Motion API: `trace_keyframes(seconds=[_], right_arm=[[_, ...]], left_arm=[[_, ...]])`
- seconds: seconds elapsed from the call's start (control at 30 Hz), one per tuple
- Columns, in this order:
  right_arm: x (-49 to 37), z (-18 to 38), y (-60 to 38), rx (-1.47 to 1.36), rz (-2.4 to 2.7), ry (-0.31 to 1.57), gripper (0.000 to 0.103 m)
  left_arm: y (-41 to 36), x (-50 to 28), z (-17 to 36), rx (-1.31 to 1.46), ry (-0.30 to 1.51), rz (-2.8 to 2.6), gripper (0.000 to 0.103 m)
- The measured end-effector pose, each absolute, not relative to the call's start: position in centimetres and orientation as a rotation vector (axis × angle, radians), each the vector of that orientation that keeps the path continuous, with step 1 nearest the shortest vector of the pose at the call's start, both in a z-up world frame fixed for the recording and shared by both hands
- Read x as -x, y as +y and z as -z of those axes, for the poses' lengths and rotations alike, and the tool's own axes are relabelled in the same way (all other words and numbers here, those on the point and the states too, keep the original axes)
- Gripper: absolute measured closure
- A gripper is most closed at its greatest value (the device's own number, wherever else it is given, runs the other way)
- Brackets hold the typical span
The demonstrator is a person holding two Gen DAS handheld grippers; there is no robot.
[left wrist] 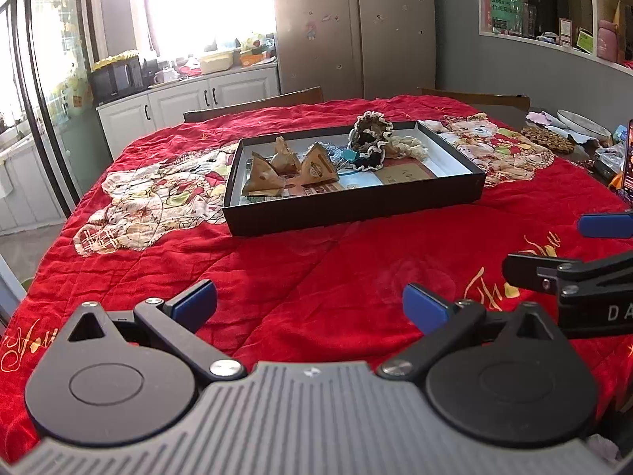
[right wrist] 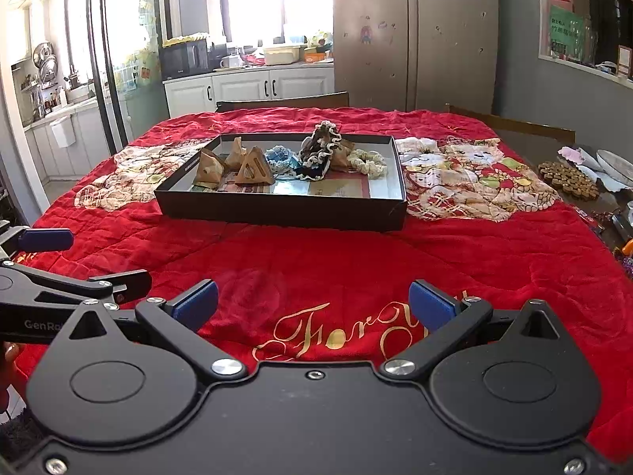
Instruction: Organize objects
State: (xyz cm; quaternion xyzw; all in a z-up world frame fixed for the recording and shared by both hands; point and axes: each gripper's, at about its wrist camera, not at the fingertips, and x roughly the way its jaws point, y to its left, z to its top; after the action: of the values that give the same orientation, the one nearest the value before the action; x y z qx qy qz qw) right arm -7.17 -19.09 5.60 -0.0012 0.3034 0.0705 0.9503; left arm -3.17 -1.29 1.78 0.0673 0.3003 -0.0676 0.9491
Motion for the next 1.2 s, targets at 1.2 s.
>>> trace_keyframes(seconds=[1.2], right_arm=[[6.94, -5.16, -19.0, 0.004, -0.147, 0.633, 0.0]], left_arm=[[-1.89, 3.35, -1.57, -0.179, 0.608, 0.142, 0.0]])
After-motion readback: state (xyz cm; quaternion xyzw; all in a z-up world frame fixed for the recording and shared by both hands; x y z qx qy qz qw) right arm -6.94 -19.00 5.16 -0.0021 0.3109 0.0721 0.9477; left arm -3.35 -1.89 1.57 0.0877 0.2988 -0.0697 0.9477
